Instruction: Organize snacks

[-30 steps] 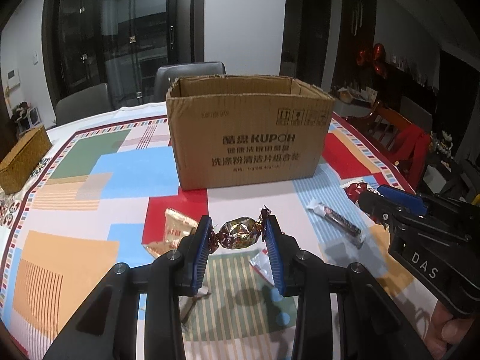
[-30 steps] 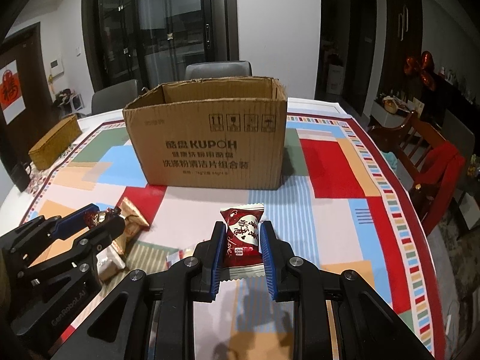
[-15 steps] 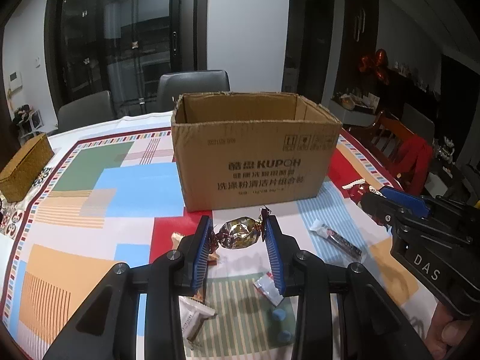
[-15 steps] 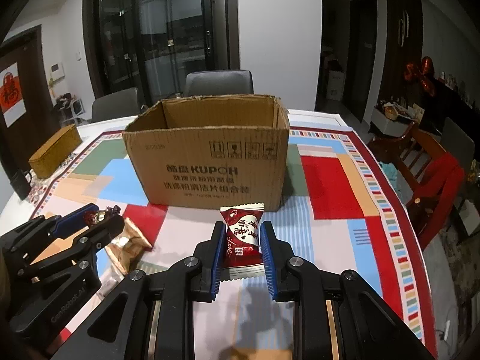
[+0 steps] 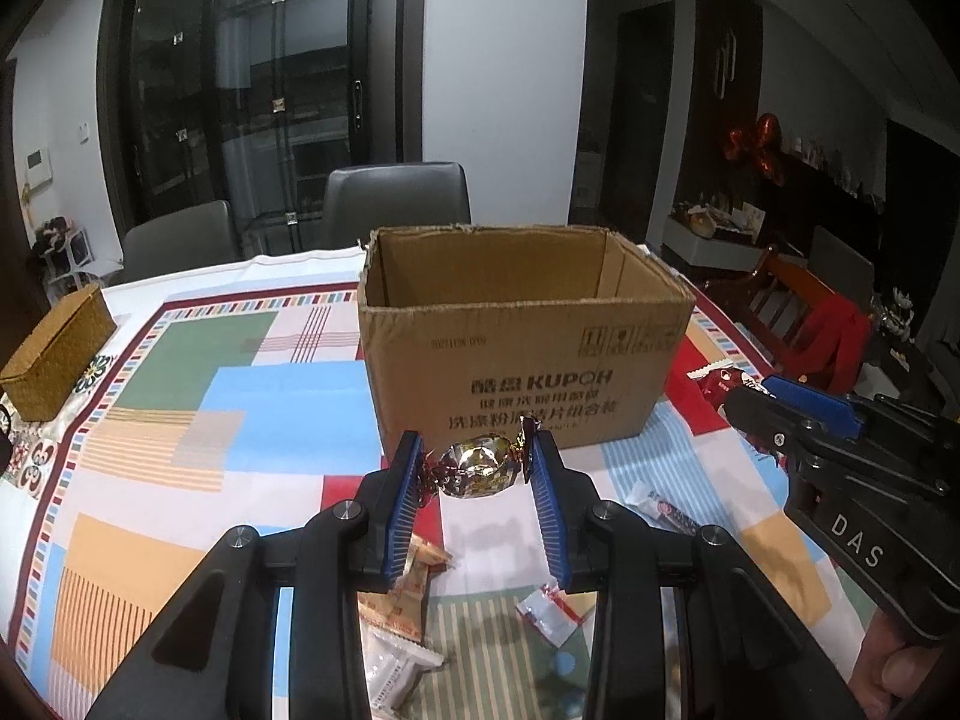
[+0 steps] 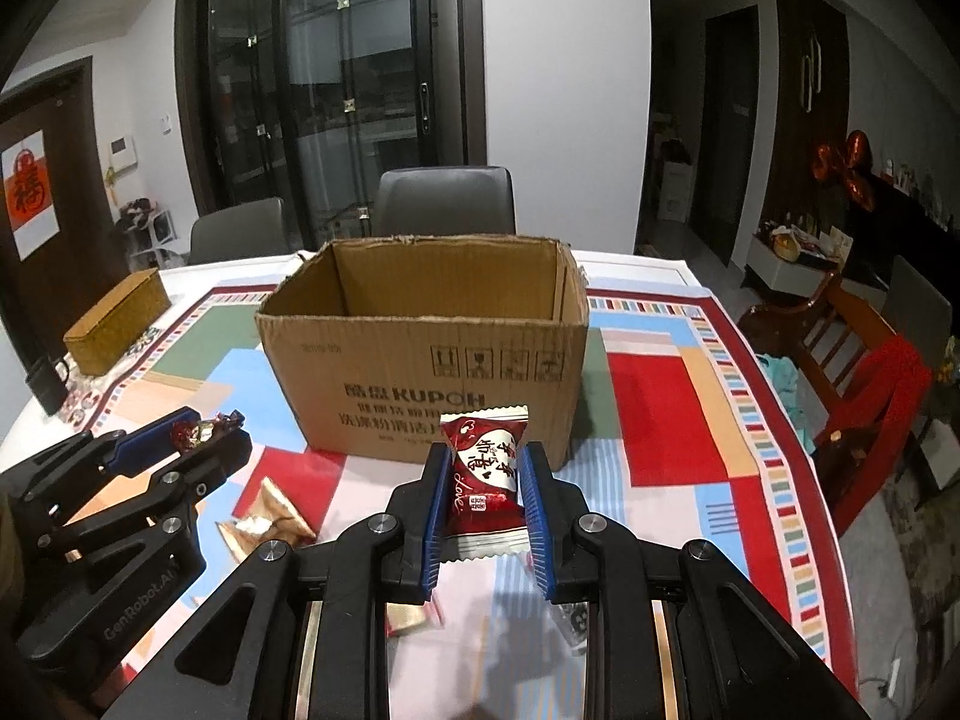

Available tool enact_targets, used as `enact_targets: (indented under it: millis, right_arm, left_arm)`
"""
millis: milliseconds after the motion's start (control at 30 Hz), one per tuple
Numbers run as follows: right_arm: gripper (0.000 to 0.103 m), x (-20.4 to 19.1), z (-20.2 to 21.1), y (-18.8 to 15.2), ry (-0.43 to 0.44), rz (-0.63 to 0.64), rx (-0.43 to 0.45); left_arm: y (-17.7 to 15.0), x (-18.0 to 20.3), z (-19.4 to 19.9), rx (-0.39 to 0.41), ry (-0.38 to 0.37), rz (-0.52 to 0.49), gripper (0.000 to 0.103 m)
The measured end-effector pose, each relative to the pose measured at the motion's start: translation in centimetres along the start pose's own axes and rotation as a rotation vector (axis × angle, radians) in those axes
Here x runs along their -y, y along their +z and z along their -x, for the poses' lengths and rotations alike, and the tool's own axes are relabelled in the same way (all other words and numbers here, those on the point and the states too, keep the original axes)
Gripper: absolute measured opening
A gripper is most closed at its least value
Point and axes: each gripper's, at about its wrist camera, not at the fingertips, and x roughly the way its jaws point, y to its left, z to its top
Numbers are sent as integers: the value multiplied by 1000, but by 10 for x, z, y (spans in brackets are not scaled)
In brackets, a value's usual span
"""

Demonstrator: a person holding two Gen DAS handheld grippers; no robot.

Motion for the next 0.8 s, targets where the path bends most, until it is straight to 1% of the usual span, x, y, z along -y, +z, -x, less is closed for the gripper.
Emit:
enact_targets:
  millis: [800]
  right_arm:
    - [25,8,0,41,-11,5,87]
  left_arm:
    - [42,1,-5,73,2,-19,35]
